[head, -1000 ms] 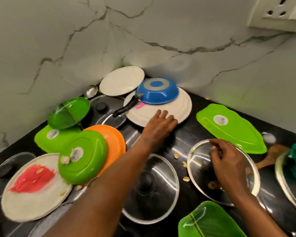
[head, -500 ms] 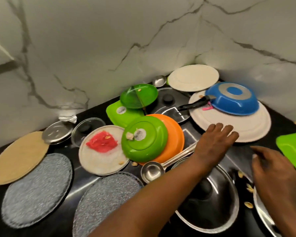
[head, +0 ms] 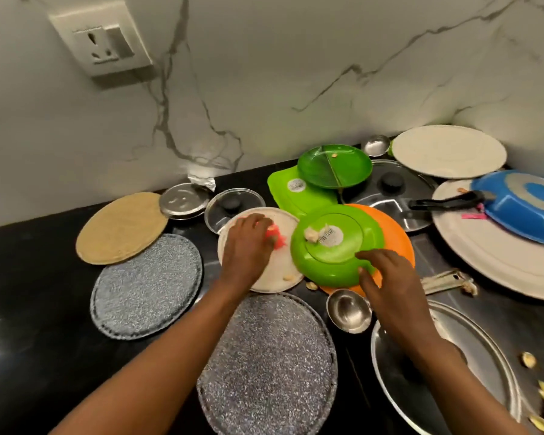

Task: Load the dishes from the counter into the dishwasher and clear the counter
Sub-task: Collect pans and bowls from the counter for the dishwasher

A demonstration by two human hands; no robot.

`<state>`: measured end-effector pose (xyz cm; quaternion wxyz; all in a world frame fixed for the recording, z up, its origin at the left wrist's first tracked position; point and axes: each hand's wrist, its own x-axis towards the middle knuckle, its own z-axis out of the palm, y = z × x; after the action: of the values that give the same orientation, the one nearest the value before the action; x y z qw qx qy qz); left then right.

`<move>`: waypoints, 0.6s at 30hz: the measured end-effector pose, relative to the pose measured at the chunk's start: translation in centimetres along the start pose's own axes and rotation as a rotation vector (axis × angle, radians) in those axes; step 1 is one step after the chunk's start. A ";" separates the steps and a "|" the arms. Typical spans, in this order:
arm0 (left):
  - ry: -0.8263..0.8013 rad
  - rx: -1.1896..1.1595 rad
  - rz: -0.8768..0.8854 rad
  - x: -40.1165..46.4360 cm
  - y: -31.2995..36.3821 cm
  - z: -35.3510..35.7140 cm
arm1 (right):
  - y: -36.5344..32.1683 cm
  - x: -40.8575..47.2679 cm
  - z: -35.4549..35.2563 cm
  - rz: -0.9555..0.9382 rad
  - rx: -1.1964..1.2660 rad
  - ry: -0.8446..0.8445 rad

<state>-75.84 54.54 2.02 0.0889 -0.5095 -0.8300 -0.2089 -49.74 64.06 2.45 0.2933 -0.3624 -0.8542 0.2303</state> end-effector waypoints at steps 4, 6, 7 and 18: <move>-0.021 0.106 -0.363 -0.9 -7.3 -2.6 | -3.6 3.3 3.0 -0.104 0.012 -0.049; -0.189 0.159 -0.518 -1.0 -10.0 -3.6 | -5.7 5.3 4.9 -0.165 0.004 -0.079; -0.298 0.185 -0.566 -0.9 -10.9 -4.1 | -7.0 6.4 6.0 -0.193 0.004 -0.109; -0.798 0.099 -0.519 0.3 -16.4 -6.8 | -19.6 16.9 22.0 -0.577 -0.194 -0.508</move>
<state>-90.95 45.37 4.05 -0.2675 -0.3211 -0.9080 0.0277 -83.47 60.45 4.10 0.0899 -0.0653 -0.9841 0.1388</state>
